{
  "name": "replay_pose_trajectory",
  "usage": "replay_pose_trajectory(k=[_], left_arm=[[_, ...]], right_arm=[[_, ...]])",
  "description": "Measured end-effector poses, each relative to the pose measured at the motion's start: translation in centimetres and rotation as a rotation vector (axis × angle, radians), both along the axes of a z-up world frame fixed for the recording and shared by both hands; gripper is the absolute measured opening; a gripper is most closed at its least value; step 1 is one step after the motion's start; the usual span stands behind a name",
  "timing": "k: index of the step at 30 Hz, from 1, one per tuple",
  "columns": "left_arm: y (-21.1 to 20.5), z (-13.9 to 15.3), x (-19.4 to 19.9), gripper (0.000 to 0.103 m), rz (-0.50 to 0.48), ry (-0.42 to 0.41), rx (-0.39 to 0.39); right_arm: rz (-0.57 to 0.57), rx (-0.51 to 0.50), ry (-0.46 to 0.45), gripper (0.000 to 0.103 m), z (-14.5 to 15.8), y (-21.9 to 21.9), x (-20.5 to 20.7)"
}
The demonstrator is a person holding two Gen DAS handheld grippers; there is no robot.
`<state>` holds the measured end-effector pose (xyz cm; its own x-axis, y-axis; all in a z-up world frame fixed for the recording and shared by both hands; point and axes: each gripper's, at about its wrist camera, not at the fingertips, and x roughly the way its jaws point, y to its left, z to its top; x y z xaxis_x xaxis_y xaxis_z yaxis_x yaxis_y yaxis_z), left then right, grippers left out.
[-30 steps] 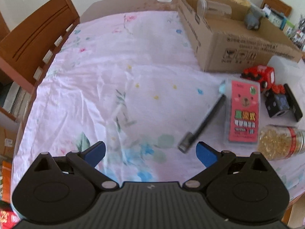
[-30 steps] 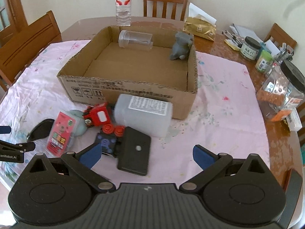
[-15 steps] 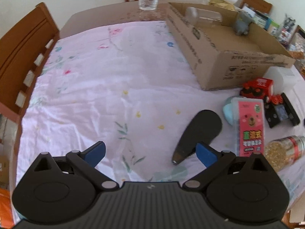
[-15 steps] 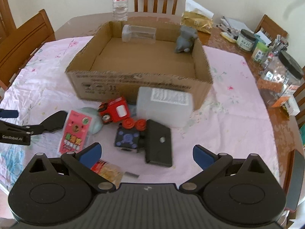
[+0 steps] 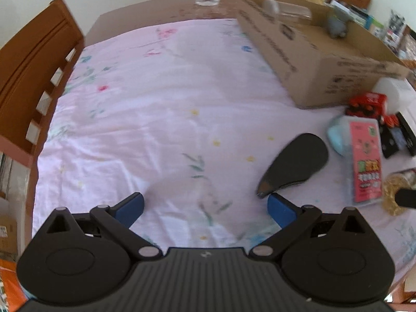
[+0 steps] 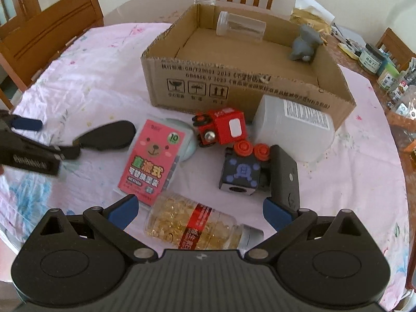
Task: Organize rigid objects
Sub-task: 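Move the left gripper to the black handle while the right gripper approaches the capsule bottle, then grasp the black handle with the left gripper while the right gripper grasps the capsule bottle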
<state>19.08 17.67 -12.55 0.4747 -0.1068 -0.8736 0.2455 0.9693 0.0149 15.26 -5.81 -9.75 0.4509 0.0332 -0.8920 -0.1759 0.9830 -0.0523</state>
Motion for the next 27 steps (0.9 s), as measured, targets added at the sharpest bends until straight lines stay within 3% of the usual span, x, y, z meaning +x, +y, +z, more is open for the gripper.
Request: replay_pose_trajectory(k=[14, 18, 23, 27], left_arm=[[-0.2, -0.5, 3.5, 0.103, 0.032, -0.055, -0.004], [-0.7, -0.3, 2.7, 0.102, -0.001, -0.042, 0.001], [-2.1, -0.1, 0.5, 0.102, -0.069, -0.024, -0.071], [-4.0, -0.4, -0.6, 0.102, -0.067, -0.071, -0.027]], right_arm=[[-0.068, -0.046, 0.048, 0.103, -1.6, -2.9, -2.4], [-0.067, -0.002, 0.063, 0.103, -2.7, -3.9, -2.4], [-0.050, 0.025, 0.066, 0.103, -3.3, -4.2, -2.3], [-0.048, 0.027, 0.060, 0.103, -3.3, -4.2, -2.3]])
